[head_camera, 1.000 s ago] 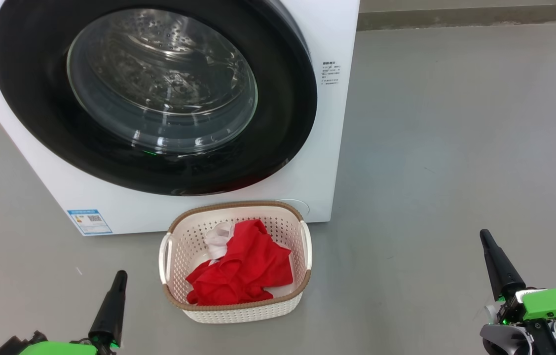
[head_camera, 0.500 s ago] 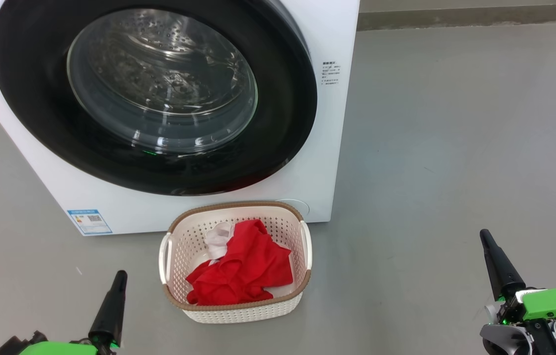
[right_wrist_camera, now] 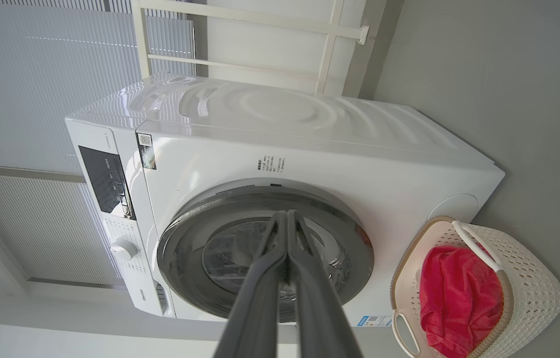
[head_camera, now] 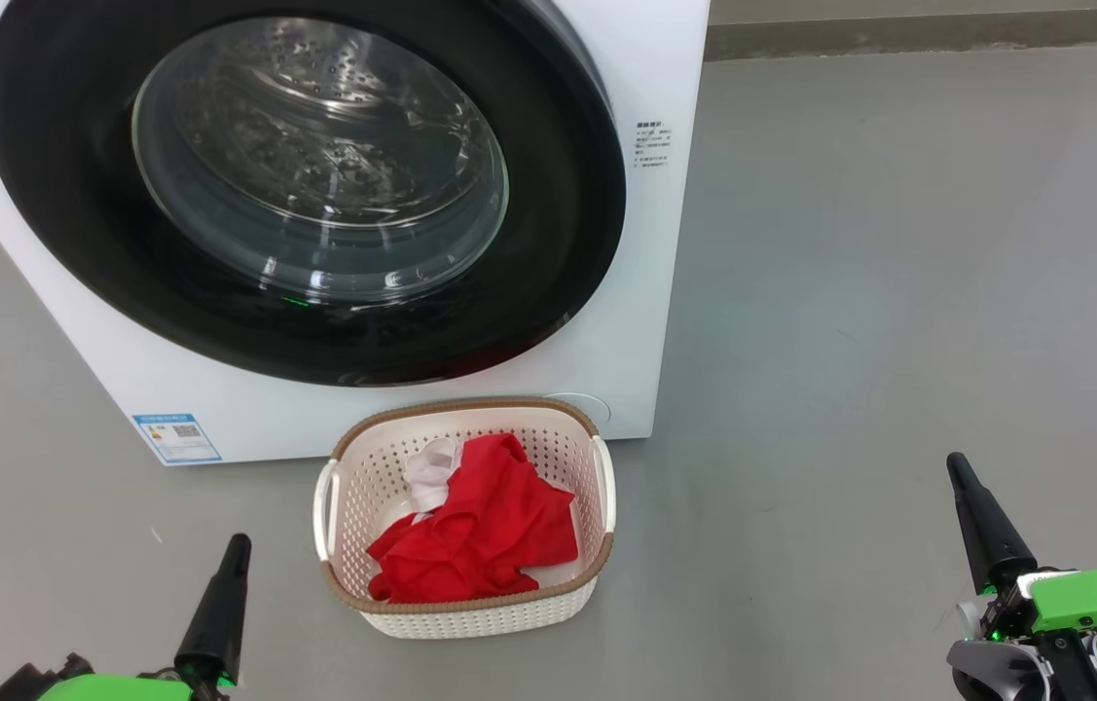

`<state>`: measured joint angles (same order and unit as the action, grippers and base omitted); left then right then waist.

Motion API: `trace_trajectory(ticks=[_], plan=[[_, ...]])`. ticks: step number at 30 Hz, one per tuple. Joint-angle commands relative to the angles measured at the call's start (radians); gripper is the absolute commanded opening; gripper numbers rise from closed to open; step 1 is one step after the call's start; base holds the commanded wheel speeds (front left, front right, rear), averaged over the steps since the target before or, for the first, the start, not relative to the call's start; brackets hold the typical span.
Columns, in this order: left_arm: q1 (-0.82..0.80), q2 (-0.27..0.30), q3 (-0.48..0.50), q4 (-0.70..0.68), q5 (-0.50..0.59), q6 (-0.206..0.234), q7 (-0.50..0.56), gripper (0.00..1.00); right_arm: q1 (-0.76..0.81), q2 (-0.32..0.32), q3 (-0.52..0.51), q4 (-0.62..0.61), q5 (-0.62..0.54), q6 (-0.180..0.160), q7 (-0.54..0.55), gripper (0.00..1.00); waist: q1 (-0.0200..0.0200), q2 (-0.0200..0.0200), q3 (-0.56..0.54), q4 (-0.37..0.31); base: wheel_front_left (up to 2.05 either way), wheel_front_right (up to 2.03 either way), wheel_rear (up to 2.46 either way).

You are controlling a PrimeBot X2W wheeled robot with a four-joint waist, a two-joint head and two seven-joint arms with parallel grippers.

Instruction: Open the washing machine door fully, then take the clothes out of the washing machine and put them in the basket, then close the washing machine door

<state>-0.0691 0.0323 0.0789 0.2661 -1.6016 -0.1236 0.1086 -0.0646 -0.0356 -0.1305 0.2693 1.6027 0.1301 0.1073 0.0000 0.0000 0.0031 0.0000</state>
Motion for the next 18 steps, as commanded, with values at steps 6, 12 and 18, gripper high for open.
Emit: trace_trajectory(ticks=[6,12,18], plan=[[-0.039,0.018,0.035,-0.021,-0.007,-0.007,0.004,0.0,-0.043,-0.015,0.017,-0.025,0.006,0.001,0.006,0.0,0.0,0.0,0.0,0.0,0.0,0.0,0.0],[-0.039,0.018,0.035,-0.021,-0.007,-0.007,0.004,0.0,-0.043,-0.015,0.017,-0.025,0.006,0.001,0.006,0.0,0.0,0.0,0.0,0.0,0.0,0.0,0.0],[-0.039,0.018,0.035,-0.021,-0.007,-0.007,0.004,0.0,-0.043,-0.015,0.017,-0.025,0.006,0.001,0.006,0.0,0.0,0.0,0.0,0.0,0.0,0.0,0.0]])
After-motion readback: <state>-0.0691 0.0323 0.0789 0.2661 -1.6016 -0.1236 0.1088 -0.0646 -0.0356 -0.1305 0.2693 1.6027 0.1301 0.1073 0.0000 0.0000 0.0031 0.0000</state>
